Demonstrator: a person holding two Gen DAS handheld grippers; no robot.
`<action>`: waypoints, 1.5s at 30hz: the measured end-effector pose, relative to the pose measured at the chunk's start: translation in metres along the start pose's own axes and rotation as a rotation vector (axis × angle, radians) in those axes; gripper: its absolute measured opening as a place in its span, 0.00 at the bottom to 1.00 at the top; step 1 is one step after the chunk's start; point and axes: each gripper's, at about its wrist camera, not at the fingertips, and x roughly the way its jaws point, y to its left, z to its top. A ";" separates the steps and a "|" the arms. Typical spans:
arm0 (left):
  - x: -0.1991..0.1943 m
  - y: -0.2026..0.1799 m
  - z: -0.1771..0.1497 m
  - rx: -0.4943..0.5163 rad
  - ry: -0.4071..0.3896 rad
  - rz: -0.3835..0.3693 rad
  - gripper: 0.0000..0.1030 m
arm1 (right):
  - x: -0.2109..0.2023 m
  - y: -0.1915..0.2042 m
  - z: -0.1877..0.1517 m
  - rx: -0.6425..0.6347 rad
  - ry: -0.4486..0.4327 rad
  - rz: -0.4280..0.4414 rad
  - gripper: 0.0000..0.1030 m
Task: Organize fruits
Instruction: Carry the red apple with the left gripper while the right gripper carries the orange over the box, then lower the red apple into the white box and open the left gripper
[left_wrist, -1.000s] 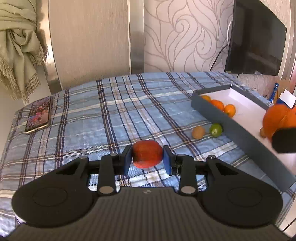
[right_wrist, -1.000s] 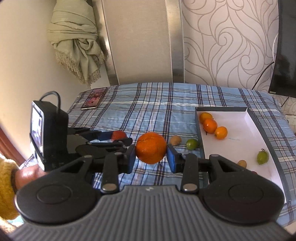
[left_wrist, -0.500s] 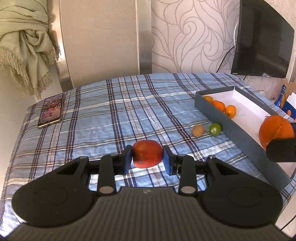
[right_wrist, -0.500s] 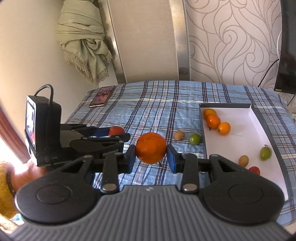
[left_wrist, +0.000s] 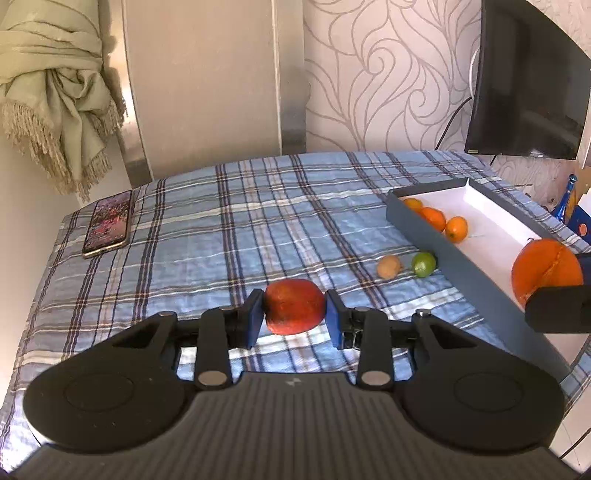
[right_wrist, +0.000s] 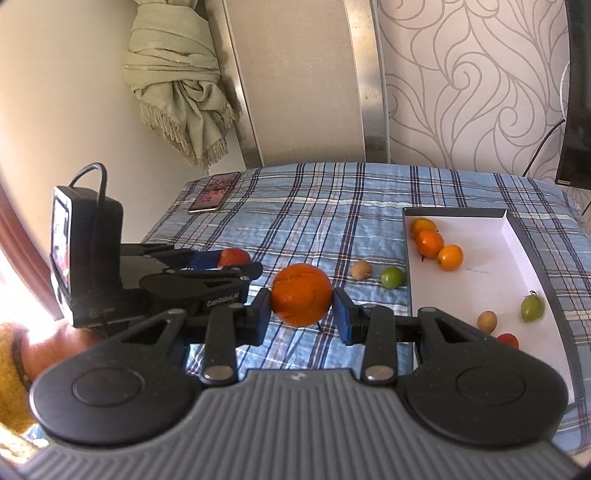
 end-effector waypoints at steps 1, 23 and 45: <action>-0.001 -0.003 0.001 0.003 -0.004 -0.003 0.39 | -0.001 -0.002 0.000 0.001 -0.002 0.000 0.38; 0.019 -0.101 0.039 0.097 -0.058 -0.182 0.39 | -0.040 -0.060 -0.012 0.073 -0.031 -0.133 0.38; 0.091 -0.220 0.038 0.218 0.021 -0.318 0.39 | -0.077 -0.105 -0.033 0.146 -0.010 -0.306 0.37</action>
